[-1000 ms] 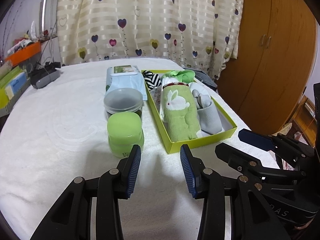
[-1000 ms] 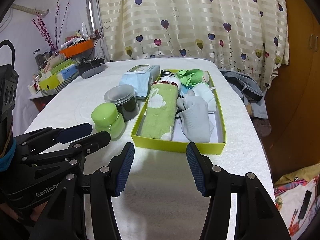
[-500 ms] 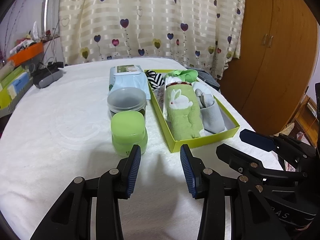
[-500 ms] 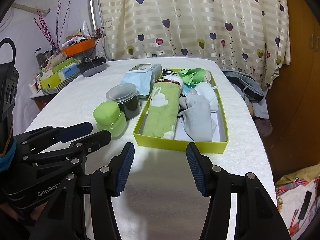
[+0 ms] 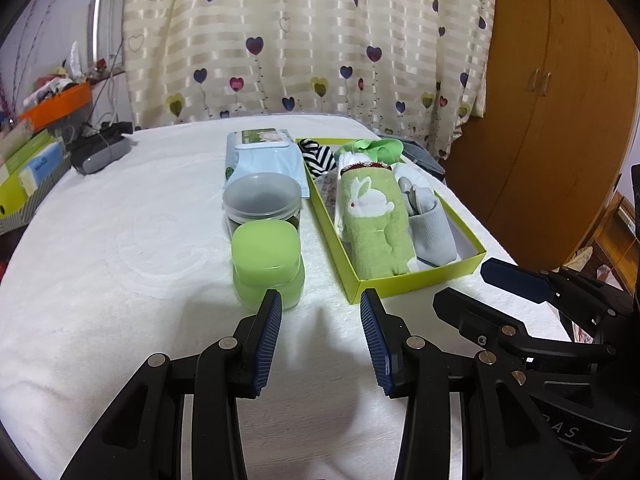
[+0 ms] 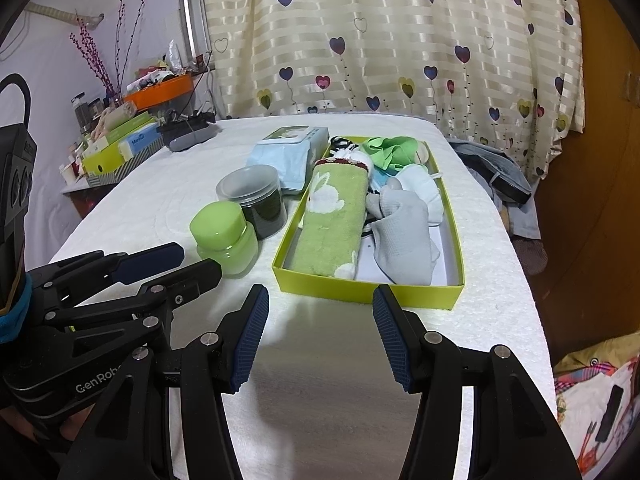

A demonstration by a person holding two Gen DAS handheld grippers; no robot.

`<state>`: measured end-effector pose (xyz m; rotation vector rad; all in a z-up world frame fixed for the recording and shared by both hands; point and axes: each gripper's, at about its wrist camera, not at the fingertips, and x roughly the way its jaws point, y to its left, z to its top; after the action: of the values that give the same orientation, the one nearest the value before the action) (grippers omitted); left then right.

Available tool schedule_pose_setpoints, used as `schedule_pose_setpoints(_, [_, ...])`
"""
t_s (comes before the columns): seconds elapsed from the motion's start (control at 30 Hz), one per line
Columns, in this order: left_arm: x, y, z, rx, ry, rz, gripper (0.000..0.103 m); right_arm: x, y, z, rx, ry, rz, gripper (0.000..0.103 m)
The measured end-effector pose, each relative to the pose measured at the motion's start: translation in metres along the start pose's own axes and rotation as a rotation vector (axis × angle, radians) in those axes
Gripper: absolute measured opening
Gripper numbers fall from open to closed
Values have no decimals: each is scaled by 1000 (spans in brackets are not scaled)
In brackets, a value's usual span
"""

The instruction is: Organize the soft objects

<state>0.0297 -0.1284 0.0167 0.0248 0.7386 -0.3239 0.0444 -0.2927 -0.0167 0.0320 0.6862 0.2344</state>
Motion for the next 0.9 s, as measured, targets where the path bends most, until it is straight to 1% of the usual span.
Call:
schedule_pose_setpoints(0.43, [-1,7,-3,-5,4,3,40,4,5,-1,-5,6,4,55])
schedule_pose_setpoints(0.9, [0,5,-2,-4,8,5,40,5,6,-1,-4,8,4,55])
